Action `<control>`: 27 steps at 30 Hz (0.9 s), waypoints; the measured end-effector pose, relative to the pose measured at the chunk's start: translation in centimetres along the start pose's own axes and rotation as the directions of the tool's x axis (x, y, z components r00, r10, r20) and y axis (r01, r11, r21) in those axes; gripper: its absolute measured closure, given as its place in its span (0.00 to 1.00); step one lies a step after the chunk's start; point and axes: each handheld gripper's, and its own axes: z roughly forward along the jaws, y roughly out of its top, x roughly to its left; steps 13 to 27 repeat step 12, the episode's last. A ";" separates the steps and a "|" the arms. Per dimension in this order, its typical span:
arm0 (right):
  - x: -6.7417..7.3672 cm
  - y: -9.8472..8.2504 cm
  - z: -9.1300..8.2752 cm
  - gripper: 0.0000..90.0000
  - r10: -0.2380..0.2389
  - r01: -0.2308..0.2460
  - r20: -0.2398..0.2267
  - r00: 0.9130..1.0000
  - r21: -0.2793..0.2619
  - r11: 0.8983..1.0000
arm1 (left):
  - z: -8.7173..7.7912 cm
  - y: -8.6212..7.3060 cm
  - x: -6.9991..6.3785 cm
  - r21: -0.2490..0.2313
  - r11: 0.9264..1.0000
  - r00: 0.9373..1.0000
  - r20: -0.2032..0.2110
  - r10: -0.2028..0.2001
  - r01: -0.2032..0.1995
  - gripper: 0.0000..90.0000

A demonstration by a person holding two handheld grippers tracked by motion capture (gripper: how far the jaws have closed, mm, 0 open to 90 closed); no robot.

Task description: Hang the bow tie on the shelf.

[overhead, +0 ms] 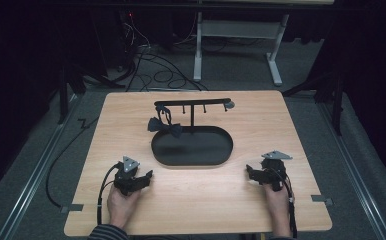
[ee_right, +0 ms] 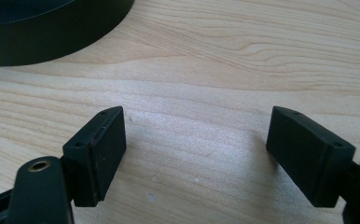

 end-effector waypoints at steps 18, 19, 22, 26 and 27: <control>0.0 0.0 0.0 0.23 -0.001 0.001 -0.001 1.000 -0.001 1.000 | 0.0 0.0 0.0 0.000 1.000 1.000 0.001 -0.001 0.001 0.39; 0.0 0.0 0.0 0.23 -0.001 0.001 -0.001 1.000 -0.001 1.000 | 0.0 0.0 0.0 0.000 1.000 1.000 0.001 -0.001 0.001 0.39; 0.0 0.0 0.0 0.23 -0.001 0.001 -0.001 1.000 -0.001 1.000 | 0.0 0.0 0.0 0.000 1.000 1.000 0.001 -0.001 0.001 0.39; 0.0 0.0 0.0 0.23 -0.001 0.001 -0.001 1.000 -0.001 1.000 | 0.0 0.0 0.0 0.000 1.000 1.000 0.001 -0.001 0.001 0.39; 0.0 0.0 0.0 0.23 -0.001 0.001 -0.001 1.000 -0.001 1.000 | 0.0 0.0 0.0 0.000 1.000 1.000 0.001 -0.001 0.001 0.39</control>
